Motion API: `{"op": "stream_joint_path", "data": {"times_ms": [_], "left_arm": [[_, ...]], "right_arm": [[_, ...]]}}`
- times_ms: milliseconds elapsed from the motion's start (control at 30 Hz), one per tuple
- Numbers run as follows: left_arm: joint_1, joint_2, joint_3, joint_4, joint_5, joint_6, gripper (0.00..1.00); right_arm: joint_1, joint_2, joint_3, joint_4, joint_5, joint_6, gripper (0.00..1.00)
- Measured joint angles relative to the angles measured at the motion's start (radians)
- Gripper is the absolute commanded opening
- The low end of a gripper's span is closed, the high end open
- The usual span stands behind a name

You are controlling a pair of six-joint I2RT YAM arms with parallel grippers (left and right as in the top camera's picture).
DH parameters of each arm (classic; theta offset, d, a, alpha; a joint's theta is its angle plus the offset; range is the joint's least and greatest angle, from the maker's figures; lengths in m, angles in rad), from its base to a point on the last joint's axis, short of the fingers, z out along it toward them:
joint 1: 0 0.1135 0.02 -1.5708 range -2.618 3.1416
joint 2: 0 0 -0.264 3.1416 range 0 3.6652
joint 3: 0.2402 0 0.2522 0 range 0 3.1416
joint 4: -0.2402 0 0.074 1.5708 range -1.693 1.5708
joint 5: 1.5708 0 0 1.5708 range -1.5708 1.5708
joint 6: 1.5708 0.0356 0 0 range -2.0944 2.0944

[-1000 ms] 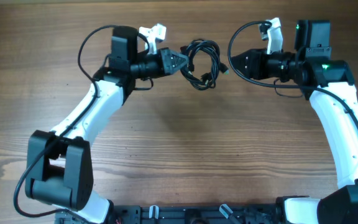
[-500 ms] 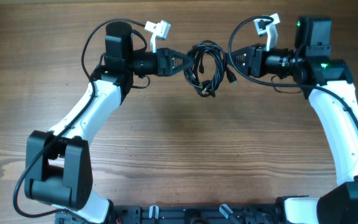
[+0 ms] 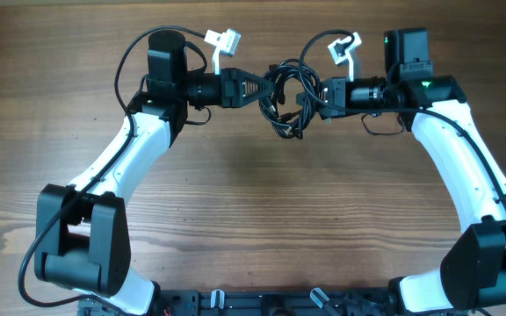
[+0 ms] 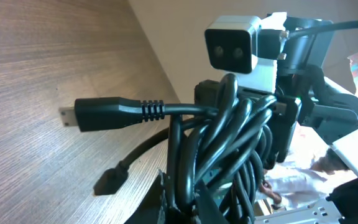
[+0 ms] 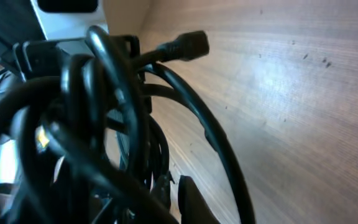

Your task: Untangle cables

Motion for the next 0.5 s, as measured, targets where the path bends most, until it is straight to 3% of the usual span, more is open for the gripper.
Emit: {"op": "stream_joint_path", "data": {"times_ms": [233, 500], "left_arm": [[-0.009, 0.000, 0.000, -0.012, -0.027, 0.001, 0.04], [-0.012, 0.000, 0.004, -0.111, -0.050, 0.023, 0.04]], "right_arm": [[-0.082, -0.018, 0.000, 0.069, 0.259, 0.079, 0.04], [-0.113, -0.176, 0.000, 0.190, 0.459, 0.206, 0.04]]}}
